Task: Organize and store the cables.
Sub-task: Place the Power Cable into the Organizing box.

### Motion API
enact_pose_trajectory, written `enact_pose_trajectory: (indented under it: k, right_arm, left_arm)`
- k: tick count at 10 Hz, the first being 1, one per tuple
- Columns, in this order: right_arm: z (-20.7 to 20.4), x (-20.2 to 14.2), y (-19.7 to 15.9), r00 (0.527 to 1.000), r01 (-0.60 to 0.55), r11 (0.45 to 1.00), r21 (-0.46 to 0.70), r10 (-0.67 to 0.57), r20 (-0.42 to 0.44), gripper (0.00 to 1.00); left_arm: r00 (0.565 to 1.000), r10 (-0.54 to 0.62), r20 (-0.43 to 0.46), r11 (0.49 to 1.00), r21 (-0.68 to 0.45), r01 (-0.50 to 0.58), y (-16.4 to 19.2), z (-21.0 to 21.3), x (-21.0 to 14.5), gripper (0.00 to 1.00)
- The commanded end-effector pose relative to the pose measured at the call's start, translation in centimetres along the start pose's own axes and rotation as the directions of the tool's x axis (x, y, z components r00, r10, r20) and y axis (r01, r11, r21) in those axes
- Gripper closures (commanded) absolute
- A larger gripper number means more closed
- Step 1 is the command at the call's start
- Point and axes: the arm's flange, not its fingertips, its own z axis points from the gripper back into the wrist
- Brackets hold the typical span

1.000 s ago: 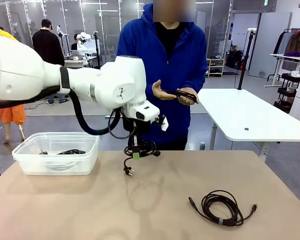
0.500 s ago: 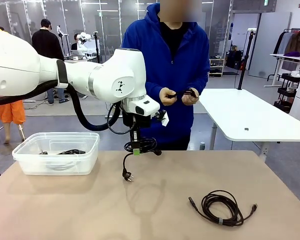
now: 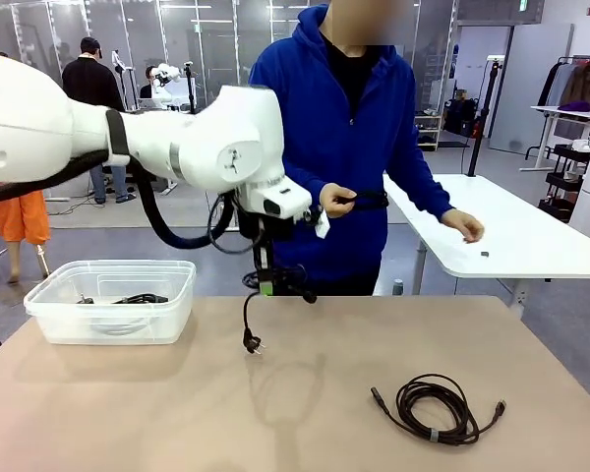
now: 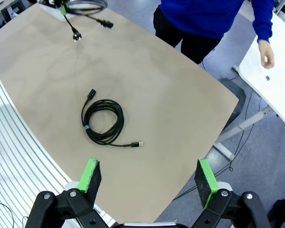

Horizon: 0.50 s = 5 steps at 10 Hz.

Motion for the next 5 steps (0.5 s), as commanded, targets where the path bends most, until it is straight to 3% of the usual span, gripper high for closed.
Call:
enact_pose_trajectory:
  k: [1,3,5]
  right_arm:
    - [0.0,-0.1,-0.1,1.000,-0.010,1.000,0.005,0.010,0.003,0.00]
    - [0.0,-0.1,-0.1,1.000,-0.010,1.000,0.005,0.010,0.003,0.00]
    - [0.0,-0.1,-0.1,1.000,-0.010,1.000,0.005,0.010,0.003,0.00]
  left_arm:
    - [1.000,0.012,0.025,0.999,0.037,-0.013,2.0,6.9,-2.7,0.89]
    - [0.998,-0.026,0.060,0.999,0.028,0.024,5.1,12.2,-5.2,0.89]
    - [0.994,-0.059,0.089,0.996,0.072,0.052,8.1,14.6,-9.0,0.89]
